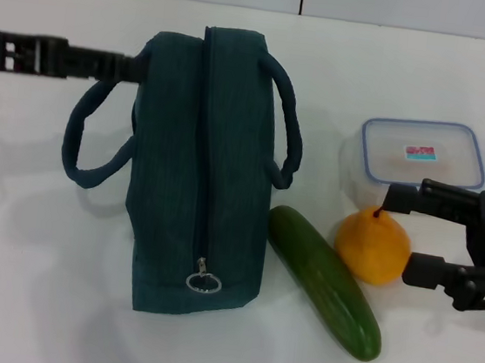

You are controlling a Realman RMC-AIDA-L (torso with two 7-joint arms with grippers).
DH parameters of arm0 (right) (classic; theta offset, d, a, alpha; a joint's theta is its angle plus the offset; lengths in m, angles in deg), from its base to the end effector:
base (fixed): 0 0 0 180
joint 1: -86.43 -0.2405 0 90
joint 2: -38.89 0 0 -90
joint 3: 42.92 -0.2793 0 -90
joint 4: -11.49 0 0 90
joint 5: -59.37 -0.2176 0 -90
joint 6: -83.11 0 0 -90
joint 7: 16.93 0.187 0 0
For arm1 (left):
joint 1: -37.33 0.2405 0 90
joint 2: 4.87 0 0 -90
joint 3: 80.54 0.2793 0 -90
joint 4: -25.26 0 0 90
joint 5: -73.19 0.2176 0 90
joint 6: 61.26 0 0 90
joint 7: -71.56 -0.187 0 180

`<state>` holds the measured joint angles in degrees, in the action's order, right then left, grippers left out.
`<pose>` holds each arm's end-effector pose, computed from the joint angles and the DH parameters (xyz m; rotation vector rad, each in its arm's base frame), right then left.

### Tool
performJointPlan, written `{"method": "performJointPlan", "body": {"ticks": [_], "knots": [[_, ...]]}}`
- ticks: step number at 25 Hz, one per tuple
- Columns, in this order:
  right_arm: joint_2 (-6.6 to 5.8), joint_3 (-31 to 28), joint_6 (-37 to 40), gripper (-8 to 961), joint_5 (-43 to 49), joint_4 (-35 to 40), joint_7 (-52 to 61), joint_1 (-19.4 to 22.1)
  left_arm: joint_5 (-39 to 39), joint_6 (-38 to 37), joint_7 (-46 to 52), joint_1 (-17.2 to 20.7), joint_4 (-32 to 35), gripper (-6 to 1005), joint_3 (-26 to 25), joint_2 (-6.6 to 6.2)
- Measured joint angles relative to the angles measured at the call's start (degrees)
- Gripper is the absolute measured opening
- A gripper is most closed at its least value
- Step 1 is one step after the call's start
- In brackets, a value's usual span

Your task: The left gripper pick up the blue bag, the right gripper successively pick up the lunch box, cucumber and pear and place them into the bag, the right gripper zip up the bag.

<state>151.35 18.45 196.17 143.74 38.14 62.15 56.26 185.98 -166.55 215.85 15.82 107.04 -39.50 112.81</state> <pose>0.2067 0.2961 -0.0161 2.6434 -0.4611 -1.2358 -0.2271 0.3348 0.0753 -2.4682 -1.4104 -0.6298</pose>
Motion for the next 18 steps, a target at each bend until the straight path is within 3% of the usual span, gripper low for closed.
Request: {"method": "performJointPlan", "body": {"ticks": [6, 18], "knots": [[0.12, 0.21, -0.37, 858, 0.00, 0.06, 0.01, -0.02, 1.92, -0.08, 1.42, -0.53, 0.06, 710, 1.59, 0.97], [0.03, 0.24, -0.48, 858, 0.00, -0.38, -0.66, 0.89, 7.23, 0.02, 6.47, -4.73, -0.20, 708, 5.30, 1.10]]}}
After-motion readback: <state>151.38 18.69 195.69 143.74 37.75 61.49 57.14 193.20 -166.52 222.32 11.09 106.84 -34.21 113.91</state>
